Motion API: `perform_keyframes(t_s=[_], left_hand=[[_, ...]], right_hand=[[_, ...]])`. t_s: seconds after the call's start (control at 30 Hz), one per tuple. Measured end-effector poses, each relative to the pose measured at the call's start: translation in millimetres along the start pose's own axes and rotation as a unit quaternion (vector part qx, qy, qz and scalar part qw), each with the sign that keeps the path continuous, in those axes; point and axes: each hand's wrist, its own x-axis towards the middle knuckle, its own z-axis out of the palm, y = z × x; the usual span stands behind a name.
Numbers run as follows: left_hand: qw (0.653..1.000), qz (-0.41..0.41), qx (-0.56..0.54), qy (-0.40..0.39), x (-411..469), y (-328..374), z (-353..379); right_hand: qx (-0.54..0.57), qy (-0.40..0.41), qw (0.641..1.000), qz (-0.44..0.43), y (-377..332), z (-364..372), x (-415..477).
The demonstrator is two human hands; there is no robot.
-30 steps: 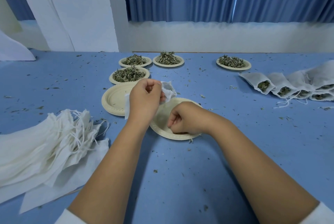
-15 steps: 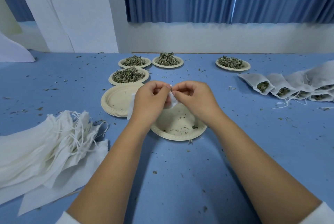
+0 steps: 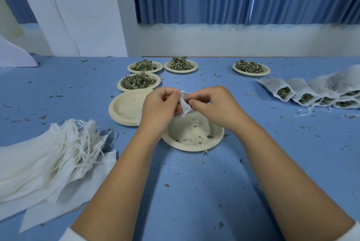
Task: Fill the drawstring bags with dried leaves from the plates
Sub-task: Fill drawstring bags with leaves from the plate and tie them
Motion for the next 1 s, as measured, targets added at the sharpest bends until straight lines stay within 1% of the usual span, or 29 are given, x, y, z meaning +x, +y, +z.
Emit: perform_keyframes(t_s=[0.1, 0.23, 0.33, 0.43, 0.5, 0.57, 0.63, 0.67, 0.7, 0.73, 0.77, 0.8, 0.87, 0.93, 1.0], left_hand=[[1.000, -0.004, -0.023, 0.000, 0.4, -0.2, -0.1], [1.000, -0.004, -0.020, -0.006, -0.2, 0.5, 0.8], [1.000, -0.001, -0.003, -0.027, -0.6, 1.5, 1.7], [0.998, 0.013, 0.017, -0.052, -2.8, 1.8, 3.3], [0.998, 0.022, 0.033, -0.047, -3.1, 1.2, 3.4], [0.998, 0.026, 0.040, -0.030, -1.8, 0.0, 2.8], [0.999, 0.019, 0.030, -0.006, 0.3, -1.9, 2.4], [1.000, 0.015, 0.024, 0.007, 1.3, -2.9, 2.4], [1.000, 0.010, 0.018, 0.016, 2.0, -3.8, 2.6], [1.000, 0.005, 0.015, 0.023, 2.6, -4.6, 2.6], [1.000, 0.002, 0.014, 0.027, 2.8, -5.0, 2.8], [1.000, -0.001, 0.014, 0.028, 3.2, -5.3, 2.9], [1.000, -0.006, 0.013, 0.027, 3.0, -5.7, 3.4], [1.000, -0.008, 0.010, 0.028, 2.8, -5.9, 3.5], [0.999, -0.009, 0.009, 0.030, 3.1, -5.9, 2.5]], right_hand=[[0.005, 0.021, 1.000, 0.003, -1.0, -0.9, 0.6], [0.011, 0.047, 0.999, -0.011, 0.6, 1.8, 1.7], [-0.025, 0.053, 0.998, -0.010, 4.2, 6.4, 1.8], [-0.061, 0.027, 0.998, -0.013, 6.9, 13.6, 1.0], [-0.076, -0.009, 0.997, -0.007, 6.6, 14.2, 0.0], [-0.057, -0.044, 0.997, 0.007, 3.2, 8.6, -0.4], [-0.026, -0.035, 0.999, 0.024, -0.3, -3.4, -0.2], [-0.027, -0.026, 0.999, 0.035, -1.1, -10.2, 0.0], [-0.053, -0.031, 0.997, 0.046, -1.6, -16.3, -0.5], [-0.107, -0.056, 0.991, 0.061, -1.3, -20.4, -1.5], [-0.175, -0.100, 0.976, 0.083, -1.1, -22.1, -3.3], [-0.234, -0.152, 0.954, 0.108, -0.6, -21.3, -6.1], [-0.305, -0.232, 0.912, 0.143, -1.1, -15.0, -11.5], [-0.336, -0.253, 0.894, 0.152, -3.0, -8.1, -13.6], [-0.360, -0.250, 0.887, 0.147, -5.2, -4.6, -13.5]])
